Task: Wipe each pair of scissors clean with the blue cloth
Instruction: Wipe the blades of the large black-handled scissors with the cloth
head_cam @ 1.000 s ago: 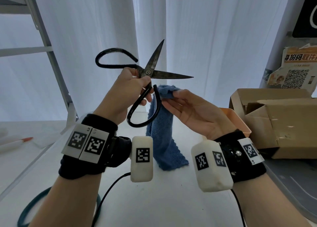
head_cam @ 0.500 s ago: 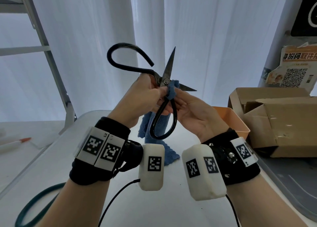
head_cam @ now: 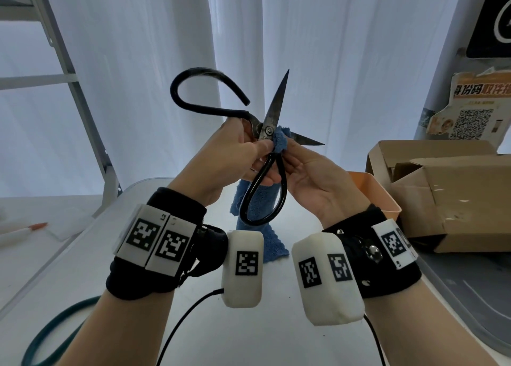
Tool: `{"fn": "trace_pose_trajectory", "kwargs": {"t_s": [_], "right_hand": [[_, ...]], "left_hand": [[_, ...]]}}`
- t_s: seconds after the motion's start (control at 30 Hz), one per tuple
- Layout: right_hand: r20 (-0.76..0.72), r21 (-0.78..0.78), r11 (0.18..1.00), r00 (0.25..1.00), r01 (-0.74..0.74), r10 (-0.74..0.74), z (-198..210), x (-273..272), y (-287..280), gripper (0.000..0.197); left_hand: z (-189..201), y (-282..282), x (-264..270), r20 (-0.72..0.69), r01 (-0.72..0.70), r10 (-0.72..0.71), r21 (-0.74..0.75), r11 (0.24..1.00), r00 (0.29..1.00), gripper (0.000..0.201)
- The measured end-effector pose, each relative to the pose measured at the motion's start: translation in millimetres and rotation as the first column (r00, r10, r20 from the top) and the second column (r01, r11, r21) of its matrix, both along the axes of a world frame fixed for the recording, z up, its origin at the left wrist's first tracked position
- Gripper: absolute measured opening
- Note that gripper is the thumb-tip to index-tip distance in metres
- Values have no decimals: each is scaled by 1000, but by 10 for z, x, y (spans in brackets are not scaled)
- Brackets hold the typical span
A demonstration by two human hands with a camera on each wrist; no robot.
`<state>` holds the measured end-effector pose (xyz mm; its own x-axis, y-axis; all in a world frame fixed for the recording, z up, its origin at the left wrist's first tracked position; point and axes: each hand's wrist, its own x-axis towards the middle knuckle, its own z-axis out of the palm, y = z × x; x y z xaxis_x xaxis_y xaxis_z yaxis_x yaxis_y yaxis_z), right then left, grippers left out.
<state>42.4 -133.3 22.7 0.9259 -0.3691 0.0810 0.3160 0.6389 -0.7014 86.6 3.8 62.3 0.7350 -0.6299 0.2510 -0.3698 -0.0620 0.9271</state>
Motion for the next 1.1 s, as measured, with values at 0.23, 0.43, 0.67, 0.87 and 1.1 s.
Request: {"fn": "trace_pose_trajectory", "kwargs": {"t_s": [0.23, 0.43, 0.67, 0.87, 1.1], "right_hand": [[7, 9, 1000, 1000, -25, 25, 24, -19, -16, 13], [-2, 40, 999, 1000, 8, -8, -2, -6, -2, 9], [-3, 39, 999, 1000, 5, -4, 27, -24, -14, 14], [18, 27, 1000, 1000, 8, -8, 49, -29, 9, 7], [-5, 11, 998, 998, 58, -58, -1, 32, 38, 19]], "left_hand": [[-41, 2, 35, 11, -19, 18, 45, 999, 1000, 19], [-30, -15, 16, 15, -16, 15, 18, 1000, 1000, 16], [-30, -18, 1, 20, -8, 8, 27, 1000, 1000, 7], [-16, -5, -1, 20, -19, 19, 1, 1000, 1000, 13], [-6, -19, -45, 57, 4, -5, 16, 1000, 998, 5]]}}
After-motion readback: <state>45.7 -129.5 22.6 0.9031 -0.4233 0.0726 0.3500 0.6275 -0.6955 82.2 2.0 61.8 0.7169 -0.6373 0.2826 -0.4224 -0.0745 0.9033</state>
